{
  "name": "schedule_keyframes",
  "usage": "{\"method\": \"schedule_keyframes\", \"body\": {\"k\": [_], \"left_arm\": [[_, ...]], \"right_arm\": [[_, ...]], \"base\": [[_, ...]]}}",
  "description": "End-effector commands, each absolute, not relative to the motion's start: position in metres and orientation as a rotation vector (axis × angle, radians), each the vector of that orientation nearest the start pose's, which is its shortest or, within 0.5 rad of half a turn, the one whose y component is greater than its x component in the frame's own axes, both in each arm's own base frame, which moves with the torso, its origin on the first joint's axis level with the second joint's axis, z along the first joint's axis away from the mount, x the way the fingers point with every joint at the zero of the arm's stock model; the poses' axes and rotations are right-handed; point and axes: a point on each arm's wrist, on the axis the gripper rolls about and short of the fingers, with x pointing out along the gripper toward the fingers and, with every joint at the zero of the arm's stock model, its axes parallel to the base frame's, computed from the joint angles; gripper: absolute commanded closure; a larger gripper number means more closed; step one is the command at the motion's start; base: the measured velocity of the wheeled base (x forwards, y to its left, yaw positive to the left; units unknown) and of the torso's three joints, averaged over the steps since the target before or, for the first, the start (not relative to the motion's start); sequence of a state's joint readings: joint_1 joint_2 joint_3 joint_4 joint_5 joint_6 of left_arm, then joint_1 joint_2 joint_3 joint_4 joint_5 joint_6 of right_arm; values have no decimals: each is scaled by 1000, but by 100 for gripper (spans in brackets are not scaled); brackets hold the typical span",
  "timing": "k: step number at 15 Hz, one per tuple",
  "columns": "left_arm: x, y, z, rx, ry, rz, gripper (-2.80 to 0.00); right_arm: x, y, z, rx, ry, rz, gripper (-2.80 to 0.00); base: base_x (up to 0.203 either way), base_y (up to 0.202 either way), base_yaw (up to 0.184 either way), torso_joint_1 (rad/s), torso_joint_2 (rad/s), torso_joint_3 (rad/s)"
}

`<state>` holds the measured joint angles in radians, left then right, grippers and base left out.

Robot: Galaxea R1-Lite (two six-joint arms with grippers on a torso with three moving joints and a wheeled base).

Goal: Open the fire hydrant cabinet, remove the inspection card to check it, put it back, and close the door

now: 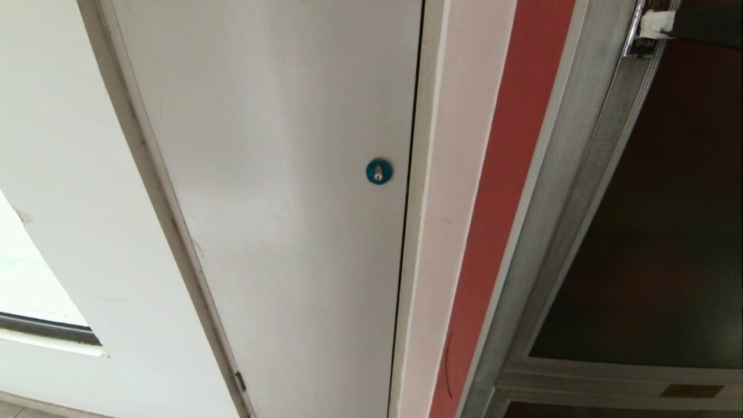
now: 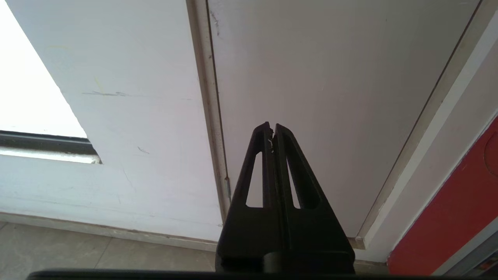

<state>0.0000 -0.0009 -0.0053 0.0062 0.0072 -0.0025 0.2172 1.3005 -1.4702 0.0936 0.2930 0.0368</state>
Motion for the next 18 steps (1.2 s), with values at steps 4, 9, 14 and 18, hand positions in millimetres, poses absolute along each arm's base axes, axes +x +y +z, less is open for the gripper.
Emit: {"method": "schedule_keyframes", "body": {"k": [4,9,14,18], "left_arm": [[-23,0,76,-2,1,8,0],[-23,0,76,-3,1,8,0],[-23,0,77,-3,0,8,0],[-23,0,76,-3,0,8,0]], "right_arm": [[179,46,403,34,-73,493,0],[175,44,402,35,-74,455,0],[174,43,400,36,-63,441,0],[174,43,398,37,-58,423,0]], "base": [[0,0,0,0,0,0],[0,0,0,0,0,0],[0,0,0,0,0,0],[0,0,0,0,0,0]]}}
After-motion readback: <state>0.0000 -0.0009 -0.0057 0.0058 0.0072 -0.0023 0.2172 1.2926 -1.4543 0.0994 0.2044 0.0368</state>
